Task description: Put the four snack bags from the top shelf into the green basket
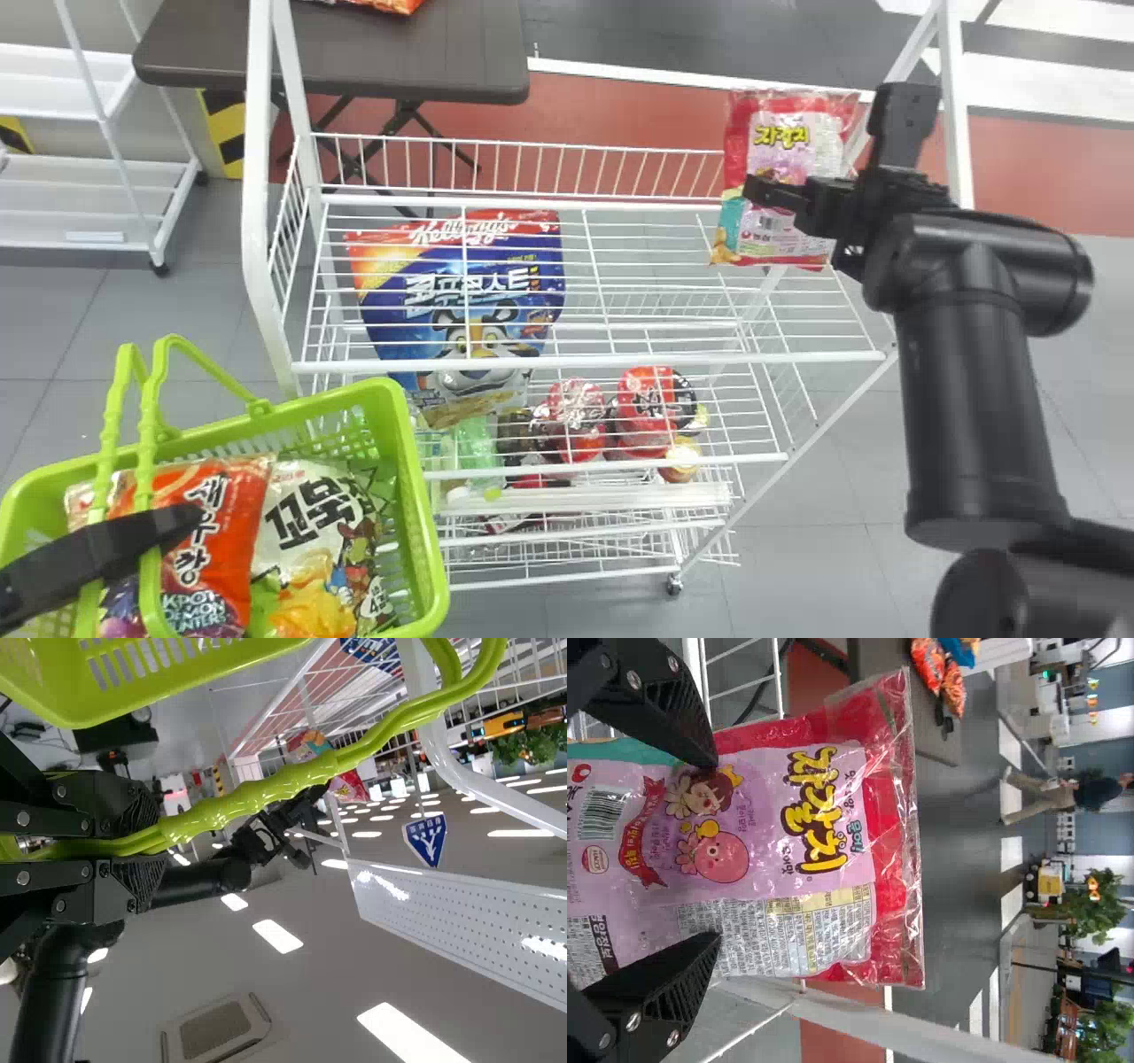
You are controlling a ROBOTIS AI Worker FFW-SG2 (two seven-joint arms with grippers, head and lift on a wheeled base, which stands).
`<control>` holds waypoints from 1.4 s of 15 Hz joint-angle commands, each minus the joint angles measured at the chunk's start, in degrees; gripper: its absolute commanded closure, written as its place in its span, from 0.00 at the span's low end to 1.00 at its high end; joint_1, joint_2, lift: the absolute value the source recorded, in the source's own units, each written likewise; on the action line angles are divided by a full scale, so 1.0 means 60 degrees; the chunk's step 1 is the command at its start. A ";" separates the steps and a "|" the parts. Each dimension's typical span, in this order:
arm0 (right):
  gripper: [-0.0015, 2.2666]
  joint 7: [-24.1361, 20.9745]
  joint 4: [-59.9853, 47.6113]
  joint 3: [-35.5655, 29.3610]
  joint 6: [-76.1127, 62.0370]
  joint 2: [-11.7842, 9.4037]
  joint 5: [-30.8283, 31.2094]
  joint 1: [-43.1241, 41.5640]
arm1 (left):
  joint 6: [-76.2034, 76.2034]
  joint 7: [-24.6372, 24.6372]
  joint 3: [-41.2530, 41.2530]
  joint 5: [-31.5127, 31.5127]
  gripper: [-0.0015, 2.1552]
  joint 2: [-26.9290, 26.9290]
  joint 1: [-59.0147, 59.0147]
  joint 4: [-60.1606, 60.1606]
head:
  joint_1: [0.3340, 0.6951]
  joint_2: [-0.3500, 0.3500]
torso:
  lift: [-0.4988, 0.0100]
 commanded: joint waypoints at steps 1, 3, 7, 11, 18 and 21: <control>0.42 0.0004 0.0256 0.0122 0.0297 0.0006 0.0396 -0.0219 | 0.0000 -0.0095 0.0013 0.0001 1.00 0.0022 0.0003 0.0002 | 1.00 0.23 | 0.98; 0.96 -0.0040 0.0183 0.0166 0.0795 0.0021 0.0381 -0.0161 | 0.0000 -0.0095 0.0028 0.0001 1.00 0.0022 0.0018 0.0002 | 1.00 0.23 | 0.98; 1.00 -0.0128 -0.0535 0.0064 0.1088 0.0021 0.0205 0.0323 | 0.0000 -0.0095 0.0028 0.0015 1.00 0.0036 0.0018 0.0002 | 1.00 0.23 | 0.98; 1.00 -0.0055 -0.2615 -0.0039 0.2084 0.0021 -0.0586 0.1392 | 0.0030 -0.0095 0.0043 0.0030 1.00 0.0036 0.0003 -0.0013 | 1.00 0.22 | 0.98; 1.00 0.0238 -0.8299 0.0034 0.5248 0.0065 -0.4277 0.4380 | 0.0030 -0.0095 0.0043 0.0030 1.00 0.0036 0.0018 -0.0013 | 1.00 0.33 | 0.98; 1.00 0.0575 -0.9749 0.0313 0.6713 0.0124 -0.6035 0.5098 | 0.0000 -0.0095 0.0043 0.0030 1.00 0.0007 0.0033 -0.0028 | 1.00 0.48 | 0.98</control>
